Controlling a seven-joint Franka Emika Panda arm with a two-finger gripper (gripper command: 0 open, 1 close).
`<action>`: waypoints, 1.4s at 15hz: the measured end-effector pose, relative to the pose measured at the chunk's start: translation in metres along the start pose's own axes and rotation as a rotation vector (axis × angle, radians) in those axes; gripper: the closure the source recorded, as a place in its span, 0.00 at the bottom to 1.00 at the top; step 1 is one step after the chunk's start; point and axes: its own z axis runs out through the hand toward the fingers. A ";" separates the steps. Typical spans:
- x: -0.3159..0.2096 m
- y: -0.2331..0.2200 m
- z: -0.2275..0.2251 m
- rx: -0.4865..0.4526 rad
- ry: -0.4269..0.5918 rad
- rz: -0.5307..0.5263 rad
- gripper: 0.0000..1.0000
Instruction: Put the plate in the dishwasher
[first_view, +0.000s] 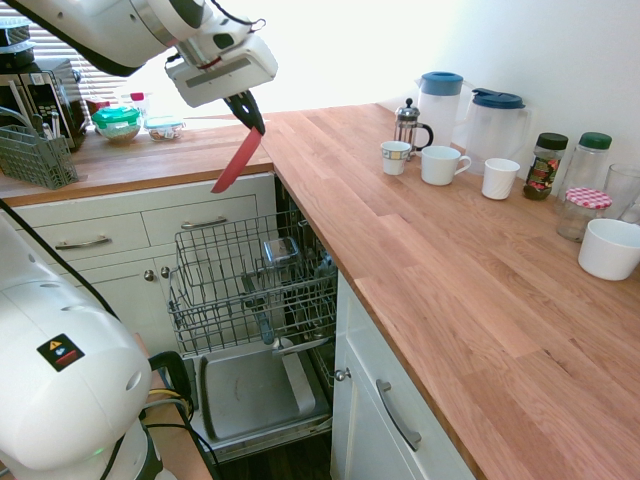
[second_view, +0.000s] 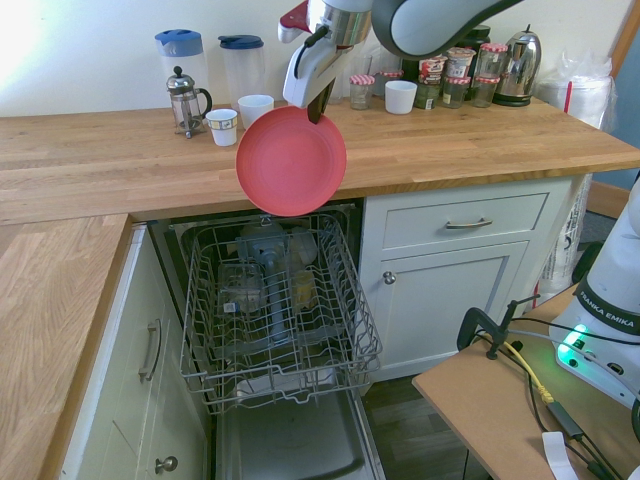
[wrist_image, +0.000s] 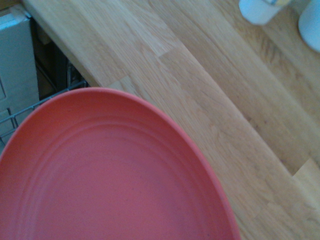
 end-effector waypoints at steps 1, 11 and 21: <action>0.002 -0.007 -0.010 -0.024 0.055 -0.051 1.00; 0.001 -0.123 0.020 -0.167 0.233 -0.440 1.00; -0.064 -0.176 -0.023 -0.075 0.348 -0.872 1.00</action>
